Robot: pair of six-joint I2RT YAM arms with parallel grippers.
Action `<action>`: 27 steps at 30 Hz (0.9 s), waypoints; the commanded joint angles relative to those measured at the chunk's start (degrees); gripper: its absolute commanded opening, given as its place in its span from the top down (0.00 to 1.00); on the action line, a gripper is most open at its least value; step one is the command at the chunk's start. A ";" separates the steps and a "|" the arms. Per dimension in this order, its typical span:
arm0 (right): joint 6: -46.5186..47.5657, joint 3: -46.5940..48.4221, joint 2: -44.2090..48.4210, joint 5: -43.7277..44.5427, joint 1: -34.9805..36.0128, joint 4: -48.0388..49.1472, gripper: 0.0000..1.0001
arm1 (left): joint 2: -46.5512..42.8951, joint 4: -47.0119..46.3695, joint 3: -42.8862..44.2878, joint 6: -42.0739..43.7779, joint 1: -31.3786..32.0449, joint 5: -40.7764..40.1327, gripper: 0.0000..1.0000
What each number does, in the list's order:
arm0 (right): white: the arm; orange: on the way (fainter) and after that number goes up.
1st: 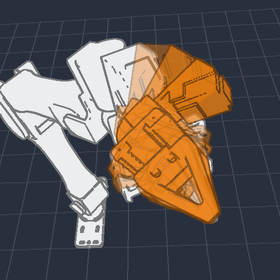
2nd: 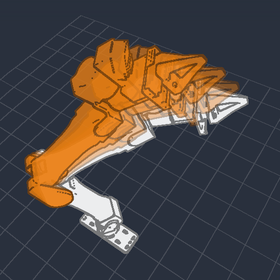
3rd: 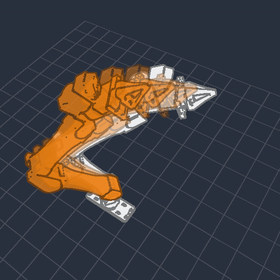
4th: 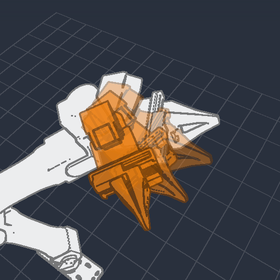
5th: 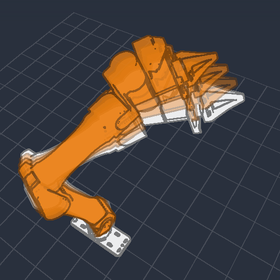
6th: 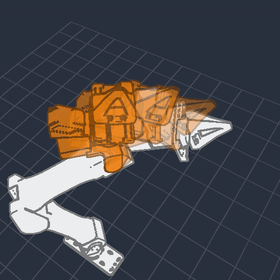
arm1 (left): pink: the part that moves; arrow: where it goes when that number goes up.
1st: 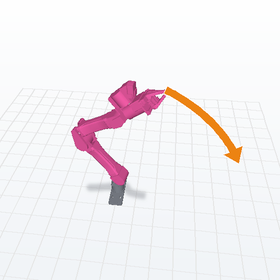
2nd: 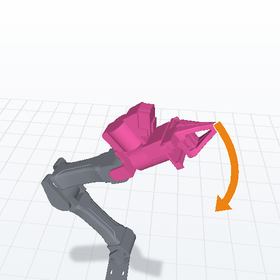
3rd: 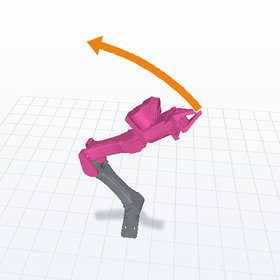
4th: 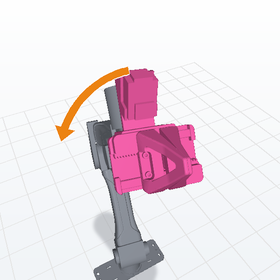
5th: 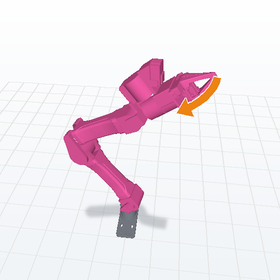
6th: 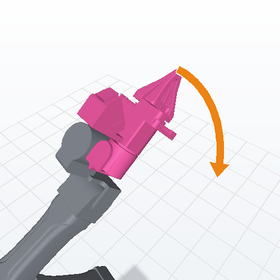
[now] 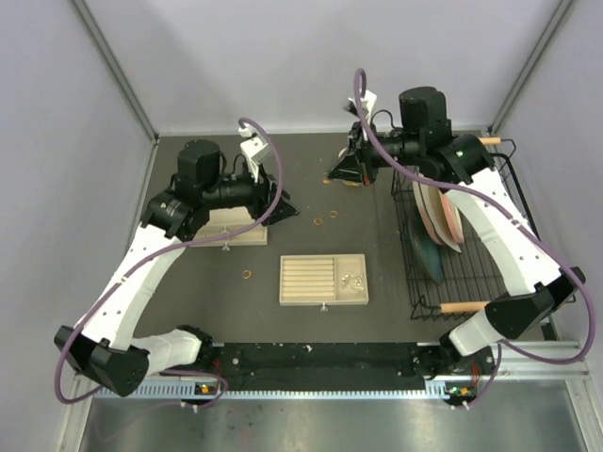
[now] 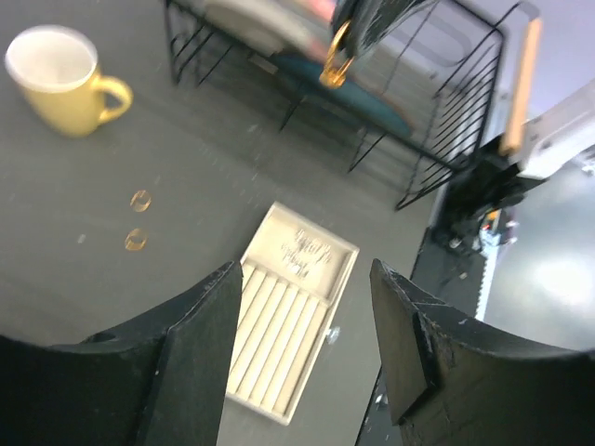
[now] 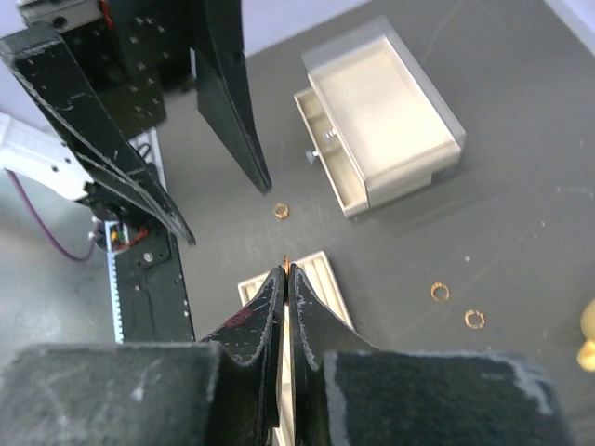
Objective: Organize the mixed jewelry
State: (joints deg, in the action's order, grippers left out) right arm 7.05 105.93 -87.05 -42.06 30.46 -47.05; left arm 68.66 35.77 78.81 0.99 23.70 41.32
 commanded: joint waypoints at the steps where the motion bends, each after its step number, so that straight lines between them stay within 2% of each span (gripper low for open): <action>1: -5.55 -2.21 4.16 -5.75 -0.66 10.38 1.00 | -3.45 -23.46 -4.10 -10.48 -0.41 13.24 0.37; 5: -9.76 -3.89 4.87 -7.59 -0.58 15.14 1.00 | -3.89 -28.90 -6.38 -17.14 -0.59 13.09 0.38; 13: -15.83 -2.13 2.32 -12.07 -0.57 19.01 1.00 | -4.33 -34.27 -7.00 -23.57 -0.85 11.06 0.39; 18: -18.82 -2.48 1.00 -14.54 -0.23 21.29 1.00 | -4.07 -34.89 -7.61 -24.37 -0.85 9.83 0.42; 27: -19.18 -1.34 -0.32 -13.75 1.36 21.65 1.00 | -2.48 -38.23 -6.21 -27.10 -0.85 10.89 0.51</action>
State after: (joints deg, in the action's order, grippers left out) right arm -11.35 102.37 -87.20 -54.54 31.16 -28.62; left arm 65.56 1.89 71.18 -24.58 23.11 51.62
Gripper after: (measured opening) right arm 0.007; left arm 0.503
